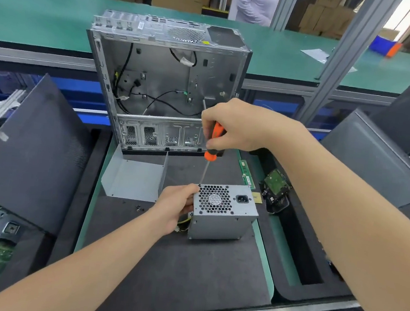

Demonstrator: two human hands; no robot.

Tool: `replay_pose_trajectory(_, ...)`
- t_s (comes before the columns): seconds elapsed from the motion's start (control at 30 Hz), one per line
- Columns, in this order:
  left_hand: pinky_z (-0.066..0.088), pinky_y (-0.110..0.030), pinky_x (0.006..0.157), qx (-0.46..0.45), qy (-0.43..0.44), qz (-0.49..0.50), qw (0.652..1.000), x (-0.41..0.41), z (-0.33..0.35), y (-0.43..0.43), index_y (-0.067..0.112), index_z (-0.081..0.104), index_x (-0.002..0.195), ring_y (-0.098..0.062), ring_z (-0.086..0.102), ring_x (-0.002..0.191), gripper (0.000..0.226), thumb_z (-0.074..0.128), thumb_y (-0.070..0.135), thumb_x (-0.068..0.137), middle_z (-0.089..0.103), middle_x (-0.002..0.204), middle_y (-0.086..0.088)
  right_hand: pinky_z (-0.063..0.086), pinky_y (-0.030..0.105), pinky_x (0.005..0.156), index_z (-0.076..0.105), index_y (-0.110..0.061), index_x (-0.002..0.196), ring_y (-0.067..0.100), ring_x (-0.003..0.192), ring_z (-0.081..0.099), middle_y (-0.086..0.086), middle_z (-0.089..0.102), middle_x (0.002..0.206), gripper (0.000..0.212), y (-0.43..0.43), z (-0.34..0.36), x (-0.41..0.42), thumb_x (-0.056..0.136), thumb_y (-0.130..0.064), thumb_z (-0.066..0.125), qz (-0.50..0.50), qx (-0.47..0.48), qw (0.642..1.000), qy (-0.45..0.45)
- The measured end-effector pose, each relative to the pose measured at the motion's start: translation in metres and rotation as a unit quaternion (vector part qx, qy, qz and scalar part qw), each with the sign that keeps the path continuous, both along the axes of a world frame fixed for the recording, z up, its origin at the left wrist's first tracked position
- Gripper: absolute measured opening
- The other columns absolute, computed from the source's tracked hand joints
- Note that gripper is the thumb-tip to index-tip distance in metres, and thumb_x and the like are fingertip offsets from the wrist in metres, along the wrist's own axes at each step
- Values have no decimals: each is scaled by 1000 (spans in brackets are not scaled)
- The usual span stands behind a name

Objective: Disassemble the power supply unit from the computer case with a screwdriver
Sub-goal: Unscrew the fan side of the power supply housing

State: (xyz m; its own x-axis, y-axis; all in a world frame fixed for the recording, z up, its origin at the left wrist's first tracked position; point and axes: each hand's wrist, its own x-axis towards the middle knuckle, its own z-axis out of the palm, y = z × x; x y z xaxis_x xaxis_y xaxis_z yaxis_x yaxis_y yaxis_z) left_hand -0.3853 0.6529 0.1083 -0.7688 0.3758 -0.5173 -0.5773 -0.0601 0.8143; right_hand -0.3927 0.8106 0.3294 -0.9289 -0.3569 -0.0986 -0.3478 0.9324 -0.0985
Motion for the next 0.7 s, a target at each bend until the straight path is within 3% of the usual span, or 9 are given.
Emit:
replay_pose_trajectory(0.1,55,-25,71,-20,22,-10,1000,0,0,1,6,75,106,-13,75,79,18,62,17,99,81,91,-5,38,20,59,70,-32,96,-2,76,56,-19,60,86,14,5,0,-4,85,-31,78,19,-5,1000,-9)
replay_pose_trajectory(0.2,54,-26,84,-99,155,-8,983,-4,2,-2,23,70,116,-10,73,97,22,71,18,95,78,108,4,37,15,59,72,-33,94,-1,77,59,-15,67,88,16,5,3,-7,81,-26,78,34,2,999,-18)
replay_pose_trajectory(0.3,52,-11,87,-178,379,-84,904,-10,7,-7,34,73,108,2,70,101,18,75,21,95,76,105,19,43,21,61,69,-29,99,0,74,59,-15,66,82,21,-1,6,-4,79,-24,74,31,-5,999,-29)
replay_pose_trajectory(0.37,47,-3,82,-216,441,-102,865,-11,9,-7,35,76,100,7,69,96,14,74,21,96,76,98,23,49,32,64,59,-20,102,11,75,58,-12,55,78,25,-12,0,-1,84,-34,70,-2,-5,1000,8)
replay_pose_trajectory(0.43,45,-2,77,-232,448,-84,859,-11,9,-6,32,79,98,10,68,91,14,74,20,96,76,92,24,44,38,63,49,-15,99,27,76,51,-5,38,74,40,-24,-13,3,94,-52,62,-101,33,990,97)
replay_pose_trajectory(0.53,44,-1,76,-239,445,-65,861,-10,7,-4,26,82,96,11,68,86,11,76,17,94,75,85,26,34,37,57,49,-16,93,30,76,44,0,27,70,43,-37,-22,6,101,-59,51,-222,74,961,148)
replay_pose_trajectory(0.63,44,0,78,-249,458,-74,850,-13,7,-5,22,83,100,10,69,88,10,77,17,94,76,88,22,36,32,52,48,-10,90,33,77,53,5,39,75,36,-28,-21,-2,99,-41,62,-171,64,978,104)
replay_pose_trajectory(0.7,44,0,79,-251,460,-77,848,-14,8,-5,21,82,102,10,68,89,10,76,18,95,78,93,18,49,36,59,57,-10,91,33,83,61,7,55,86,23,-19,-15,-5,94,-30,66,-80,19,995,63)
